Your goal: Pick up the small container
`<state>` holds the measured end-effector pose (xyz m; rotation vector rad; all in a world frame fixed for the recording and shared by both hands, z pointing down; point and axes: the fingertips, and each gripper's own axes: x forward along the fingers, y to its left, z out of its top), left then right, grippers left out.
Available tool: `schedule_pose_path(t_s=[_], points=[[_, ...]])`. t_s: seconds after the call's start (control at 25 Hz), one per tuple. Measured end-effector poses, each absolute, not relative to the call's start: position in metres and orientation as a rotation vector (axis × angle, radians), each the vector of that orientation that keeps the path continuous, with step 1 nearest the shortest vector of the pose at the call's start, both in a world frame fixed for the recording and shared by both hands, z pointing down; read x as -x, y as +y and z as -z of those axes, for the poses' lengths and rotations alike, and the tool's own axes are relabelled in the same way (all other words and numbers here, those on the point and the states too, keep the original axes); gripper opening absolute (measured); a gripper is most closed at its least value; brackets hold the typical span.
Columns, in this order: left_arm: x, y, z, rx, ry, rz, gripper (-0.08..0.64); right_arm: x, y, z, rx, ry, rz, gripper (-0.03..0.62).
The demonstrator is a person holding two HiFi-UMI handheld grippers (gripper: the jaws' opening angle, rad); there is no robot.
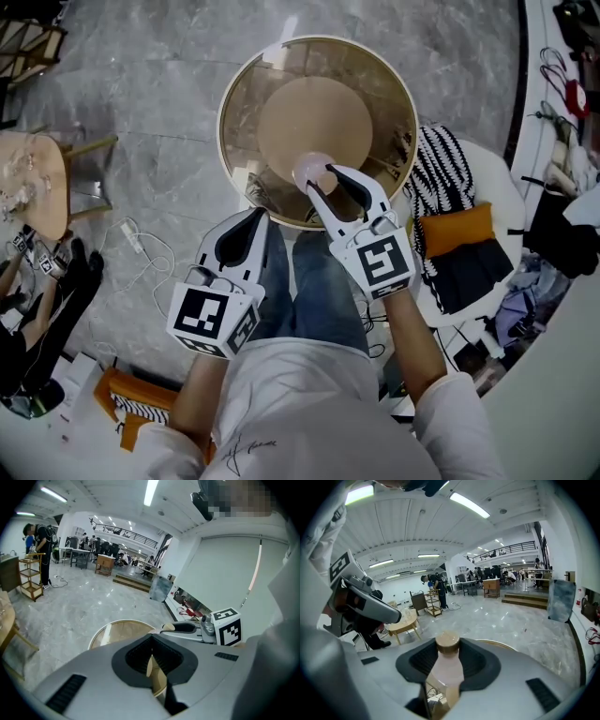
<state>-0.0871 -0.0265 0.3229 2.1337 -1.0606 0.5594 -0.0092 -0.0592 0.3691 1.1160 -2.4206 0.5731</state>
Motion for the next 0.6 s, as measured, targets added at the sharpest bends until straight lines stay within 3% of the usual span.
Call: schedule_pose_path(t_s=[0.6], points=[[0.075, 0.0, -0.285, -2.159, -1.07, -0.488, 0.009, 0.01, -0.029, -0.311, -1.064, -2.469, -0.567, 0.148]])
